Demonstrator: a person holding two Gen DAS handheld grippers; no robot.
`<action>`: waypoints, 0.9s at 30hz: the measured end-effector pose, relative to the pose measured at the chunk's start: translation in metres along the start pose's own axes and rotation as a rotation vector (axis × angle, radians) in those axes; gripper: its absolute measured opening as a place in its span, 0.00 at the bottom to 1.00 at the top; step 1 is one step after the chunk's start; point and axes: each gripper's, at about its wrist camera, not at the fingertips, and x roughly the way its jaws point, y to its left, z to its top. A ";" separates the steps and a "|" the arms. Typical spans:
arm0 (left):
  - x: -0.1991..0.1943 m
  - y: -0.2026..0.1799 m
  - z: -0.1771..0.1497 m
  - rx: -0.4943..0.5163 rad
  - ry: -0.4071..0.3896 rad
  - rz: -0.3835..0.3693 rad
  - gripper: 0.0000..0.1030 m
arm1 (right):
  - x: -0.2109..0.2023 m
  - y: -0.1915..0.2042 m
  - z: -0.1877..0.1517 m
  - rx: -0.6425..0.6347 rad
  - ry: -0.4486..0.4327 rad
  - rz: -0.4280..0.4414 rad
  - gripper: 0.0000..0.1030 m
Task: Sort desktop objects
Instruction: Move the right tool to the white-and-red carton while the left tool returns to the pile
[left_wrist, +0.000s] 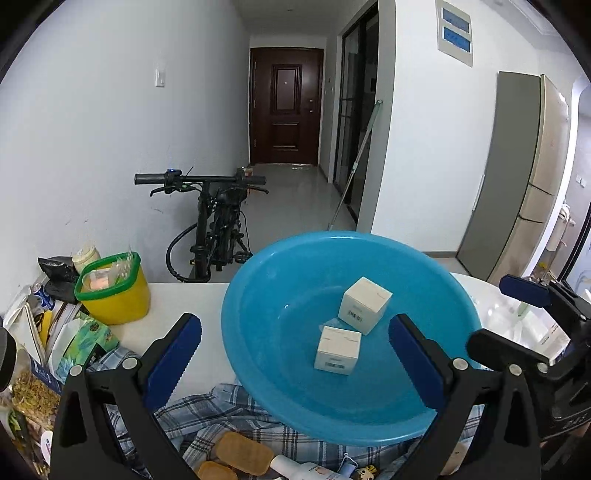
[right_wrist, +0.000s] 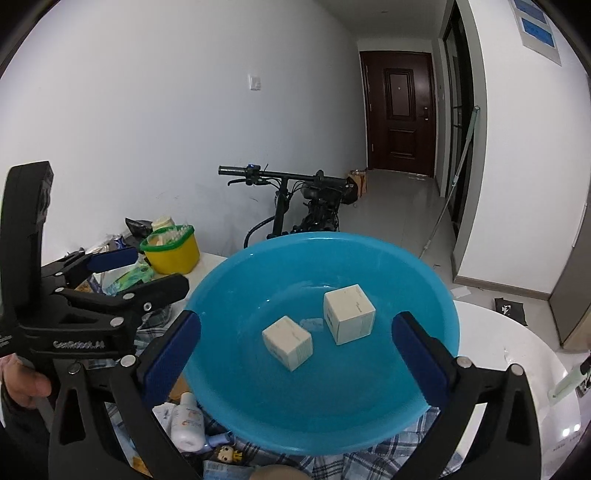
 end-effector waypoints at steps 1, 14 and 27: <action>-0.001 -0.001 0.000 0.002 0.000 -0.003 1.00 | -0.004 0.000 0.000 -0.003 0.006 -0.010 1.00; -0.017 -0.005 0.004 0.001 -0.018 -0.045 1.00 | -0.075 0.032 -0.063 -0.126 0.062 -0.170 1.00; -0.056 -0.012 0.010 0.024 -0.089 -0.070 1.00 | -0.040 0.069 -0.139 -0.186 0.226 -0.155 1.00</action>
